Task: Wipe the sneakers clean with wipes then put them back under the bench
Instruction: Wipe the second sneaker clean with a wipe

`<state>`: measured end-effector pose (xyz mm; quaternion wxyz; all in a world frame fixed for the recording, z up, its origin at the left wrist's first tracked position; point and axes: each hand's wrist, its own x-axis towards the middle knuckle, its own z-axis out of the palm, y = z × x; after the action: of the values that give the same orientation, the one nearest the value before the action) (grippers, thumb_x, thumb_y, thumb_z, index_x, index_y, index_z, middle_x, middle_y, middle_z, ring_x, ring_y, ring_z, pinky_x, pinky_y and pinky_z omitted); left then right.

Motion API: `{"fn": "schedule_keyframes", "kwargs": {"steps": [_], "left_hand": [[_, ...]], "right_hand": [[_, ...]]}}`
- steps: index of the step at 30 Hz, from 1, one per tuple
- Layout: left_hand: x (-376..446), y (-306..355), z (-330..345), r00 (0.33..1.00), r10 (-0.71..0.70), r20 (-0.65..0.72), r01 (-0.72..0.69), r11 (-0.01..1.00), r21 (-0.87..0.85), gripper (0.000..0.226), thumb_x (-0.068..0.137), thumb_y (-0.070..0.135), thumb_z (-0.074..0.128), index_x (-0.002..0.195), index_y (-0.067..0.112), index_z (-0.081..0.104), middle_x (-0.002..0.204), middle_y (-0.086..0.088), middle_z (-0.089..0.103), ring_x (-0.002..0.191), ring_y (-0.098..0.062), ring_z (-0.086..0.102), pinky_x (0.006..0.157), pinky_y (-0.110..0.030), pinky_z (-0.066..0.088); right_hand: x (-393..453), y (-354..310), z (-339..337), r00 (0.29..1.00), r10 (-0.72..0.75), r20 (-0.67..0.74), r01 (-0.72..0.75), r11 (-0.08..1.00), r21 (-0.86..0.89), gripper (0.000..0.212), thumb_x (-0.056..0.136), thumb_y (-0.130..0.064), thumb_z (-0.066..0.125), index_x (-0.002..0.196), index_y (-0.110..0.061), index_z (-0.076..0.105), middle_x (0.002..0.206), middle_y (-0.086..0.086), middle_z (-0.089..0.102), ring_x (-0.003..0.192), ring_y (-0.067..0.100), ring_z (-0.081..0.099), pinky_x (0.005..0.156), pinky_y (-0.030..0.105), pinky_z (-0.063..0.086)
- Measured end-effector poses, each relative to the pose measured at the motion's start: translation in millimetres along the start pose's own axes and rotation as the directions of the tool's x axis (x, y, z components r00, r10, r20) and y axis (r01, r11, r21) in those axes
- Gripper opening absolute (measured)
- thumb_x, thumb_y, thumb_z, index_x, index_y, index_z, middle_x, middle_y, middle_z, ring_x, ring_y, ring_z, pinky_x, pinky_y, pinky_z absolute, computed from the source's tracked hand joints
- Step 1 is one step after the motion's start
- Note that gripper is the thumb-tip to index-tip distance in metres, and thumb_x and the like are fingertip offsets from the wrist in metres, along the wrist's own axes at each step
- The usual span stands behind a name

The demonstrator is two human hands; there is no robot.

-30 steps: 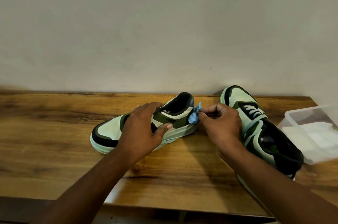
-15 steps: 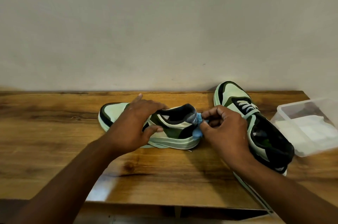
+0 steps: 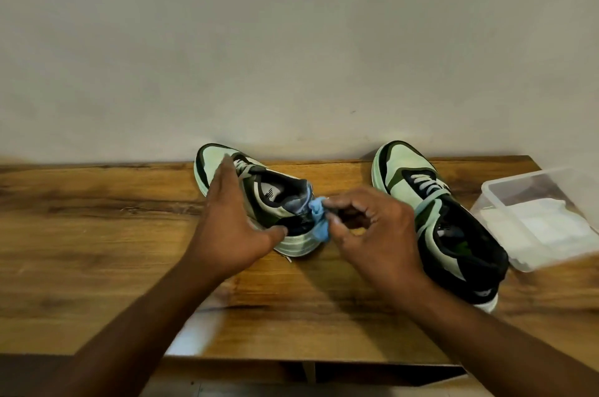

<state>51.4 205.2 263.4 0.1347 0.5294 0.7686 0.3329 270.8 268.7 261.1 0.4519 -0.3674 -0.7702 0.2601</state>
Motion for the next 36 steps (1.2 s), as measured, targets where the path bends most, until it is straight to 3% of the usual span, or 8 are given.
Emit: {"fn": "schedule_keyframes", "kwargs": {"steps": [4, 7, 9, 15, 18, 25, 33, 36], "left_hand": [[-26, 20, 30, 0.988, -0.155, -0.02, 0.151, 0.979, -0.136, 0.164, 0.049, 0.061, 0.098, 0.165, 0.016, -0.009, 0.173, -0.007, 0.005, 0.16, -0.026, 0.007, 0.13, -0.046, 0.02], [-34, 30, 47, 0.982, -0.18, -0.065, 0.166, 0.969, -0.183, 0.166, 0.053, 0.06, 0.095, 0.163, 0.012, -0.019, 0.173, -0.006, -0.017, 0.16, -0.021, -0.012, 0.124, -0.029, -0.001], [-34, 32, 55, 0.976, -0.198, -0.087, 0.177, 0.963, -0.206, 0.163, 0.057, 0.054, 0.096, 0.162, 0.012, -0.021, 0.172, -0.004, -0.023, 0.159, -0.021, -0.017, 0.119, -0.026, -0.001], [-30, 31, 62, 0.965, -0.22, -0.142, 0.199, 0.969, -0.15, 0.153, 0.065, 0.041, 0.097, 0.163, 0.016, -0.018, 0.171, 0.0, -0.025, 0.16, -0.025, -0.015, 0.131, -0.048, 0.012], [-29, 27, 65, 0.967, -0.208, -0.147, 0.19, 0.973, -0.128, 0.147, 0.068, 0.029, 0.095, 0.163, 0.015, -0.016, 0.171, -0.001, -0.025, 0.159, -0.025, -0.017, 0.13, -0.05, 0.013], [-30, 27, 61, 0.973, -0.196, -0.122, 0.177, 0.973, -0.147, 0.156, 0.062, 0.055, 0.094, 0.163, 0.018, -0.018, 0.171, 0.001, -0.024, 0.159, -0.023, -0.017, 0.13, -0.051, 0.013], [-32, 22, 61, 0.974, -0.184, -0.131, 0.169, 0.979, -0.114, 0.152, 0.065, 0.045, 0.096, 0.164, 0.017, -0.016, 0.171, 0.0, -0.024, 0.16, -0.023, -0.017, 0.13, -0.049, 0.013], [-32, 23, 62, 0.976, -0.173, -0.131, 0.156, 0.979, -0.133, 0.151, 0.067, 0.044, 0.095, 0.163, 0.019, -0.018, 0.171, 0.003, -0.026, 0.159, -0.022, -0.018, 0.131, -0.048, 0.01]], "right_hand": [[22, -1, -10, 0.949, -0.304, -0.087, 0.302, 0.953, -0.04, 0.022, 0.079, 0.006, 0.081, 0.098, -0.005, 0.081, 0.1, 0.005, 0.073, 0.089, 0.012, 0.071, 0.078, 0.024, 0.059], [22, -4, -1, 0.893, -0.449, 0.046, 0.451, 0.891, -0.052, 0.017, 0.085, 0.005, 0.078, 0.101, -0.001, 0.079, 0.104, 0.008, 0.072, 0.096, 0.017, 0.07, 0.082, 0.027, 0.057], [20, -4, 5, 0.858, -0.494, 0.138, 0.506, 0.86, -0.069, 0.015, 0.09, 0.002, 0.074, 0.104, -0.001, 0.078, 0.107, 0.009, 0.07, 0.098, 0.02, 0.068, 0.082, 0.031, 0.057], [16, 10, 1, 0.784, -0.498, 0.37, 0.576, 0.807, -0.135, 0.013, 0.092, -0.009, 0.07, 0.102, -0.006, 0.078, 0.106, 0.007, 0.066, 0.091, 0.021, 0.066, 0.074, 0.038, 0.057], [14, 16, 1, 0.726, -0.494, 0.478, 0.622, 0.768, -0.151, 0.018, 0.093, -0.015, 0.063, 0.101, -0.007, 0.078, 0.104, 0.007, 0.066, 0.085, 0.024, 0.066, 0.069, 0.042, 0.056], [25, -5, 2, 0.799, -0.565, 0.205, 0.596, 0.789, -0.149, 0.016, 0.092, 0.003, 0.069, 0.106, 0.002, 0.075, 0.106, 0.014, 0.069, 0.096, 0.029, 0.068, 0.081, 0.04, 0.056], [19, 8, 6, 0.745, -0.506, 0.435, 0.621, 0.765, -0.174, 0.019, 0.087, -0.008, 0.077, 0.105, -0.004, 0.077, 0.106, 0.01, 0.067, 0.094, 0.024, 0.065, 0.074, 0.039, 0.057], [18, 7, 5, 0.739, -0.531, 0.414, 0.642, 0.741, -0.196, 0.018, 0.091, -0.009, 0.074, 0.107, -0.002, 0.076, 0.107, 0.012, 0.066, 0.094, 0.026, 0.065, 0.073, 0.041, 0.057]]}}
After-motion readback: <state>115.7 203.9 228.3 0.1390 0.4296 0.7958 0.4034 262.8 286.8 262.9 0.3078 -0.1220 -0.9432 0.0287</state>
